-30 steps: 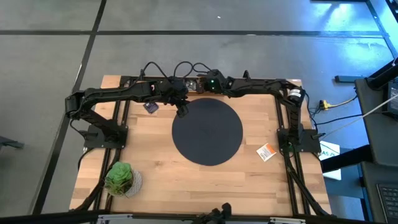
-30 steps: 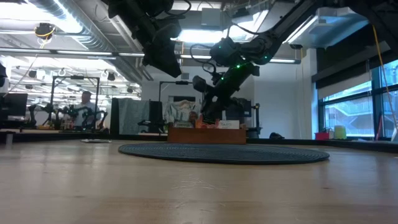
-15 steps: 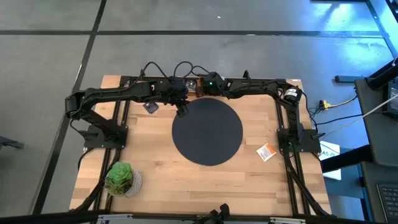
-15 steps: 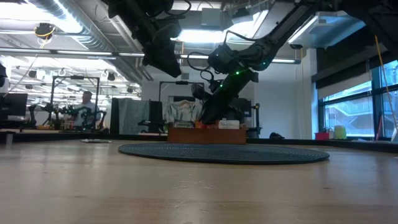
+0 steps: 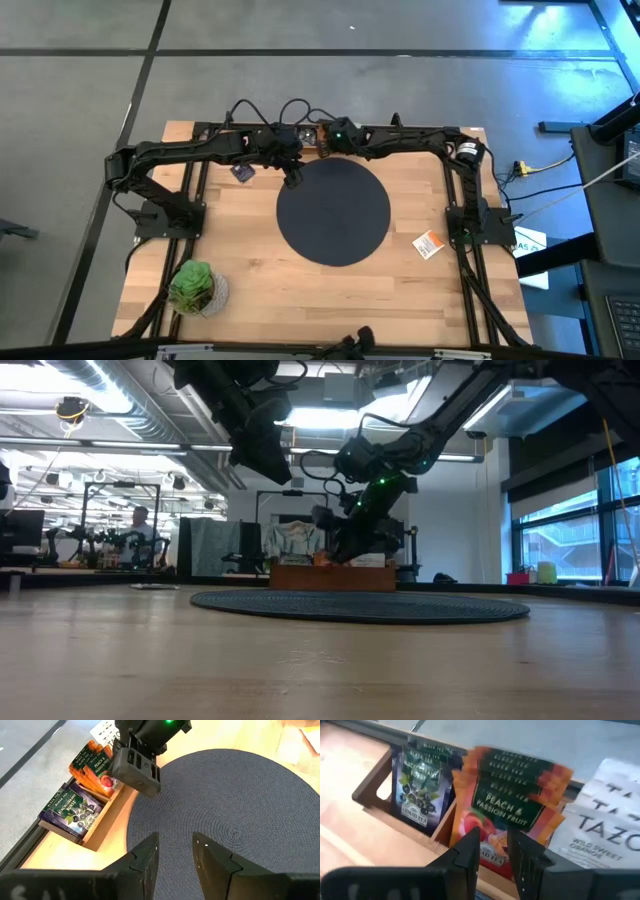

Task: Pick & Place Tea
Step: Put the orange tea bag into the middle section of the wooden organizer, then put the purple tea bag into the left section of the wooden organizer

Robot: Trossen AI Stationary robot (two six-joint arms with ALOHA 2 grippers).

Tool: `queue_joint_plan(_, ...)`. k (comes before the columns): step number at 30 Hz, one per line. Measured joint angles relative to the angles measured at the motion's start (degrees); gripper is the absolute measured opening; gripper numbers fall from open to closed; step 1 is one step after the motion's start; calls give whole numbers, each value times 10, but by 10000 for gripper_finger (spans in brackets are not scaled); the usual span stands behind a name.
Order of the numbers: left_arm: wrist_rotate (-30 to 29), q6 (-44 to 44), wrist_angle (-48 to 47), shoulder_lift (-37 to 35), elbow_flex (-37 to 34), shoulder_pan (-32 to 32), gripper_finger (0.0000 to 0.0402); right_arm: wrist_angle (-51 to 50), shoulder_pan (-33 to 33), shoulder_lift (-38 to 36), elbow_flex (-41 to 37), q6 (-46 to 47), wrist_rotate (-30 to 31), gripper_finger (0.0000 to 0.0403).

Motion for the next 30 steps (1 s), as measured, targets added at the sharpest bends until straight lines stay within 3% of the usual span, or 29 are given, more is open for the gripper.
queue_joint_plan(9,0,-1,0,0,0,0,115,20,4,29,3,-12,-67,100)
queue_joint_plan(17,0,-1,0,0,0,0,116,-6,8,3,-1,-39,-29,100)
queue_joint_plan(23,0,4,0,0,0,0,116,-23,6,-57,-1,-43,-27,100)
queue_joint_plan(30,-14,1,0,0,0,1,116,-109,9,-193,0,-57,-26,100)
